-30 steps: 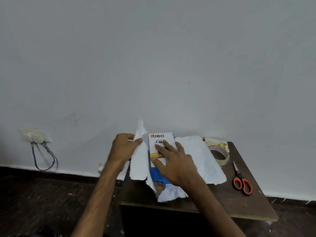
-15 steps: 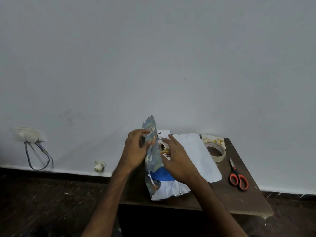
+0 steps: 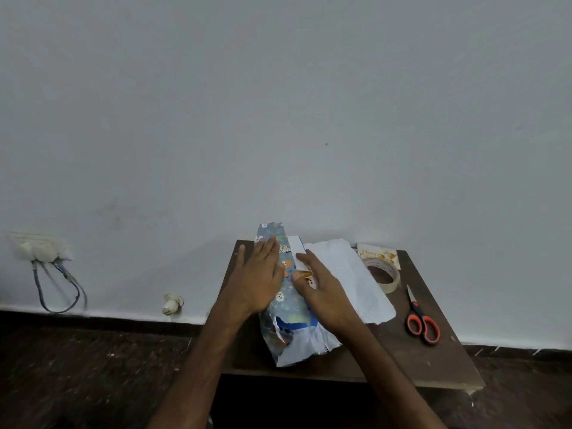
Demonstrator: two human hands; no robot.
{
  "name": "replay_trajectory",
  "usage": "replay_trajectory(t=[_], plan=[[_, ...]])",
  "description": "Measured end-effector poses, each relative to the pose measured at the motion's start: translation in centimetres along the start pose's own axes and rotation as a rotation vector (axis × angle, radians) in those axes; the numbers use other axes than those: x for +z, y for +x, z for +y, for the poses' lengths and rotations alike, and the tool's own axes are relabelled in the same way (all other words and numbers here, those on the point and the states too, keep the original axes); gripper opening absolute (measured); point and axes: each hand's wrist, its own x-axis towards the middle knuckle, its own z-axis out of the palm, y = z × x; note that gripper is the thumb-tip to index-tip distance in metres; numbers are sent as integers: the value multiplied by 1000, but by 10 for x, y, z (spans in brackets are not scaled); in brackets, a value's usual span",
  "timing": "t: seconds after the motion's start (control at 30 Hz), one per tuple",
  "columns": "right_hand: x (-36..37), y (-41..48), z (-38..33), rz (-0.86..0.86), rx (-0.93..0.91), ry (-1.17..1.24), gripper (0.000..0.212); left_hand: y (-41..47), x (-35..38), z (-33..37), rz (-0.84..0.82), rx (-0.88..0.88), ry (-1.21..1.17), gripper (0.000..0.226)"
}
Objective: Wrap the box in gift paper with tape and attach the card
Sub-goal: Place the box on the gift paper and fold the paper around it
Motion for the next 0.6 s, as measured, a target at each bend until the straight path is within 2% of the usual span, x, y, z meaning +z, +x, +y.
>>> replay_trajectory(t=[0.1,0.2,0.27,0.33,0.4,0.43,0.5,0.6], plan=[[4,7,9,48,-25,-65,42,4,-1,3,-25,7,-95,58],[1,11,11,41,23,89,41,7,0,4,-22,-6,-154,60],[-2,8,14,158,144,293,36,8,0,4,-25,-12,-136,60],[-3,-6,22,317,341,405,32,9,1,4,-21,-17,-125,60],[1,-28,30,312,473,334,32,10,2,5,-22,-23,-114,59],[4,-39,33,269,477,236,29,11,2,6,-23,-27,-105,59],[8,-58,31,228,385,54,23,12,2,7,-23,-31,-90,59],[9,-75,16,250,308,-4,28,12,2,7,-13,-40,-66,58]])
